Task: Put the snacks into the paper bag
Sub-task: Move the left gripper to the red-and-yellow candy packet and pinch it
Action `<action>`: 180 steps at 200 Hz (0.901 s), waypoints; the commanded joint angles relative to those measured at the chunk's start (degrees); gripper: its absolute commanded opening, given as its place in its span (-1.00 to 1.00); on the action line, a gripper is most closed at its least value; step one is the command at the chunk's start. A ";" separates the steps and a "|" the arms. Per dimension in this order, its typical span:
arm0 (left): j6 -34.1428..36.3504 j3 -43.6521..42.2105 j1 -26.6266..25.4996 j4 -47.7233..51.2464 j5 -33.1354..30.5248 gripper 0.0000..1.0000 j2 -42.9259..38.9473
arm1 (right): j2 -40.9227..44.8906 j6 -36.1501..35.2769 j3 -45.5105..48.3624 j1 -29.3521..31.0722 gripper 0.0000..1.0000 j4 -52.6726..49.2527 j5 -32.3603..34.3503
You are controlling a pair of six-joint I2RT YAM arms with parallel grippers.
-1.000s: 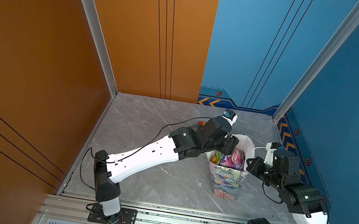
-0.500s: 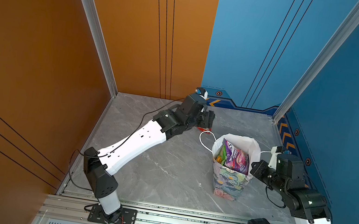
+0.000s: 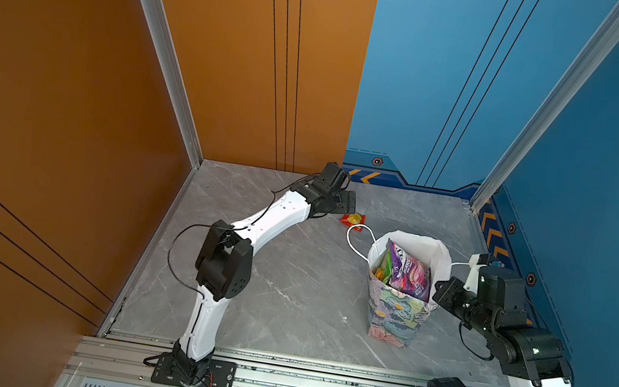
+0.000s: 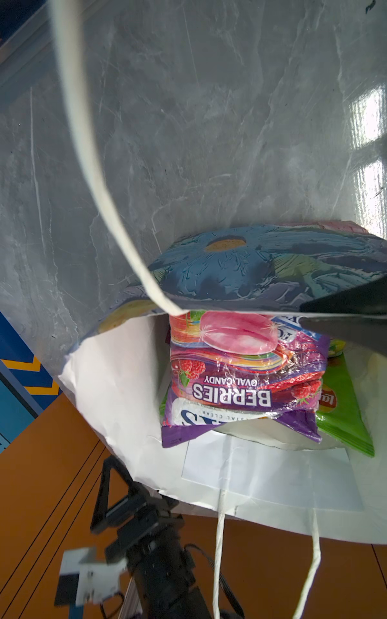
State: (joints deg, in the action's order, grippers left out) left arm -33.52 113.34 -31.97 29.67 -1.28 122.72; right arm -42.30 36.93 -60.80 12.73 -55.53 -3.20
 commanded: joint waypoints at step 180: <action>-1.66 30.04 0.68 4.75 11.58 0.62 31.96 | -2.37 -0.10 0.19 -0.53 -1.00 4.24 -0.51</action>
State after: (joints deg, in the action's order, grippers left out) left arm -34.48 140.20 -30.11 33.23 7.16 151.79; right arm -44.23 37.06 -60.80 12.62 -54.04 -4.27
